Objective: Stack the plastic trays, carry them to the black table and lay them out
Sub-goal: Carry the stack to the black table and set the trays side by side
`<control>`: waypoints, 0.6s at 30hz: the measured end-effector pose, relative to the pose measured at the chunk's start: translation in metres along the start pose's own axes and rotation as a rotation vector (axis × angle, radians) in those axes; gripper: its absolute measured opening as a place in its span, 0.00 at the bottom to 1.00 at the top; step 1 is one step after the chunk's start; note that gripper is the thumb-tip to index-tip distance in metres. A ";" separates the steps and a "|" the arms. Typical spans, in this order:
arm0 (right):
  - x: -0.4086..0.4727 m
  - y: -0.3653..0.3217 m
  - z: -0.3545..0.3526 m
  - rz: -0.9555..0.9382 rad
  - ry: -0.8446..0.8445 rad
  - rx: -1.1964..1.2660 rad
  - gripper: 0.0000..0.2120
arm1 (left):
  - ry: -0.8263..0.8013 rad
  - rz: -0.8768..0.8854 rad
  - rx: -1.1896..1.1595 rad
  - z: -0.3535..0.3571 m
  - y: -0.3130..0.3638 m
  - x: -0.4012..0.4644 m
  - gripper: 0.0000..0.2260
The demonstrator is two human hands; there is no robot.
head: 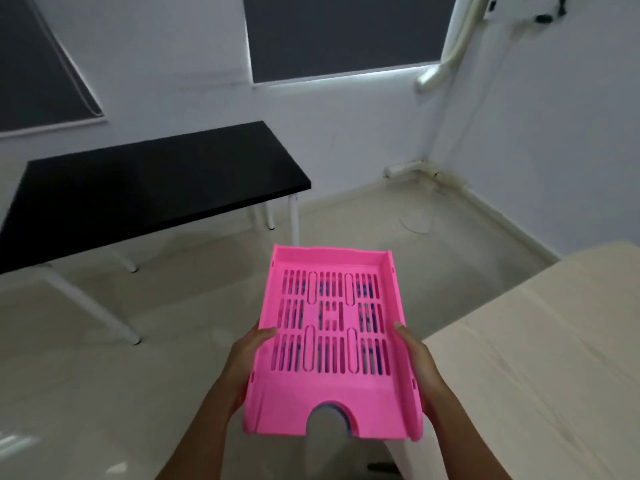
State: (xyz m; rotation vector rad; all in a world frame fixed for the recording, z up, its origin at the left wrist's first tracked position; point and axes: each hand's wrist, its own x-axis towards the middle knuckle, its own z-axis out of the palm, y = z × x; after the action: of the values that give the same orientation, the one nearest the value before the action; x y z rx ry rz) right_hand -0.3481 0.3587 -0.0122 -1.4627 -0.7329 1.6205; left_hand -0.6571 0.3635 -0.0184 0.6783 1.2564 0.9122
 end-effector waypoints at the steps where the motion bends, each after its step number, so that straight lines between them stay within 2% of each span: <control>1: 0.013 -0.005 0.016 0.002 -0.031 -0.007 0.23 | 0.032 0.013 -0.001 -0.014 0.006 0.004 0.18; 9: 0.140 -0.053 0.137 0.012 -0.208 -0.040 0.24 | 0.220 0.107 -0.114 -0.110 0.063 0.072 0.17; 18: 0.317 -0.146 0.287 0.020 -0.431 -0.099 0.28 | 0.348 0.141 -0.214 -0.213 0.179 0.196 0.17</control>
State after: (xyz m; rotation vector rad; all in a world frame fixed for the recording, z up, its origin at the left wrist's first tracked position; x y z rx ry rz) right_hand -0.6014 0.7335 -0.0045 -1.1979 -1.0518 1.9669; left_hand -0.8906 0.6115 -0.0070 0.4536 1.4018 1.3028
